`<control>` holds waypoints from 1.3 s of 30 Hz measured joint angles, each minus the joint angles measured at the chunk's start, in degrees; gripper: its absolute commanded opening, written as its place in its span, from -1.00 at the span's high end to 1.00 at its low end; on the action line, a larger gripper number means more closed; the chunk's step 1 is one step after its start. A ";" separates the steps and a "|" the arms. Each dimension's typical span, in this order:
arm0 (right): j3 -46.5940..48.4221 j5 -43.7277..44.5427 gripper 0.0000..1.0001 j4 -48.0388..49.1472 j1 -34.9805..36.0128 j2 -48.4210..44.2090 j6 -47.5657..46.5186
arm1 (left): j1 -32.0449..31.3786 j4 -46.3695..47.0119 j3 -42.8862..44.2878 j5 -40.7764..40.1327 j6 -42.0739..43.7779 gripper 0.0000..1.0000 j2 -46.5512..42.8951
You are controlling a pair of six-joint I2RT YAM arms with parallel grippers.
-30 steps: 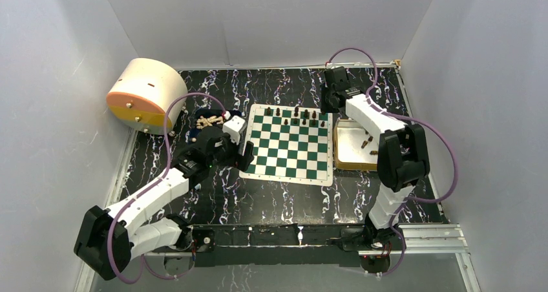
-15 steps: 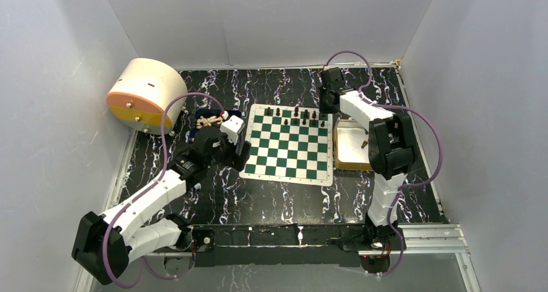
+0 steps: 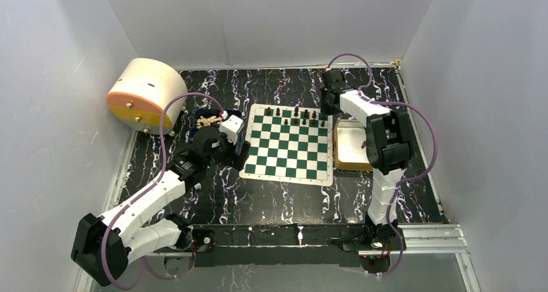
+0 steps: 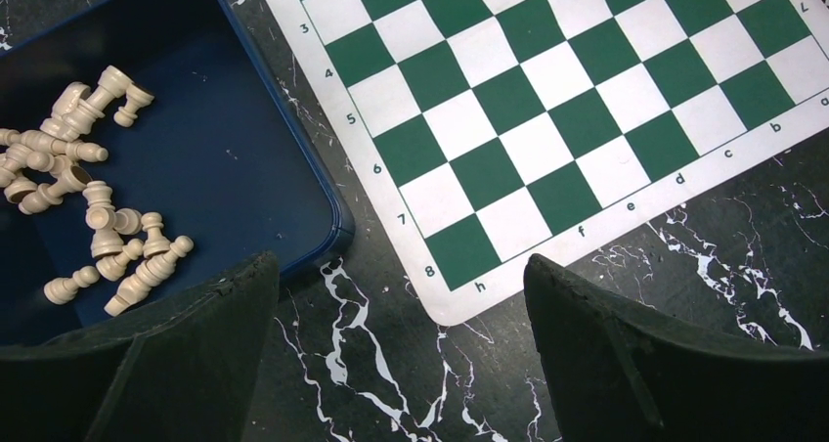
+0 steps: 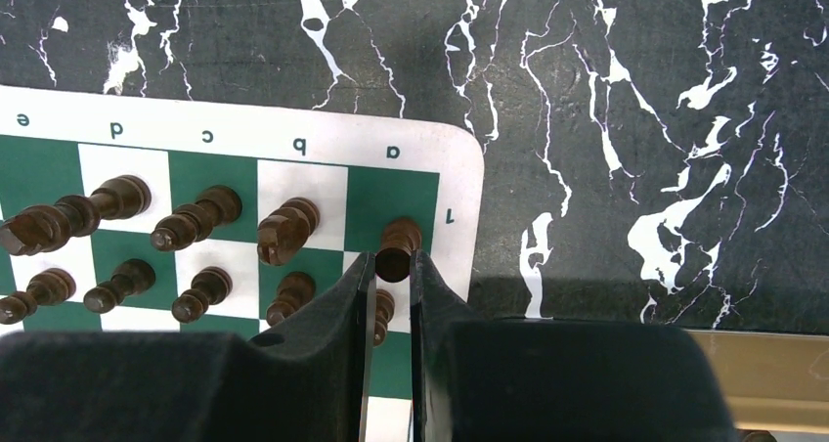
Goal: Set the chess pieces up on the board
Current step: Place the chess piece on the chessboard.
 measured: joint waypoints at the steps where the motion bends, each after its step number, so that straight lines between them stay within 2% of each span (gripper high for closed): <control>1: 0.02 -0.02 0.62 0.00 -0.04 0.02 0.00 | 0.00 0.02 0.00 -0.07 0.04 -0.84 0.00; 21: 4.33 -1.73 0.62 -0.31 -0.39 2.73 0.00 | 0.00 0.02 0.00 -0.94 0.07 -0.84 0.00; 39: 10.03 -1.62 0.61 -6.12 -0.39 6.08 0.04 | 0.00 0.02 0.00 -1.49 0.07 -0.84 -0.33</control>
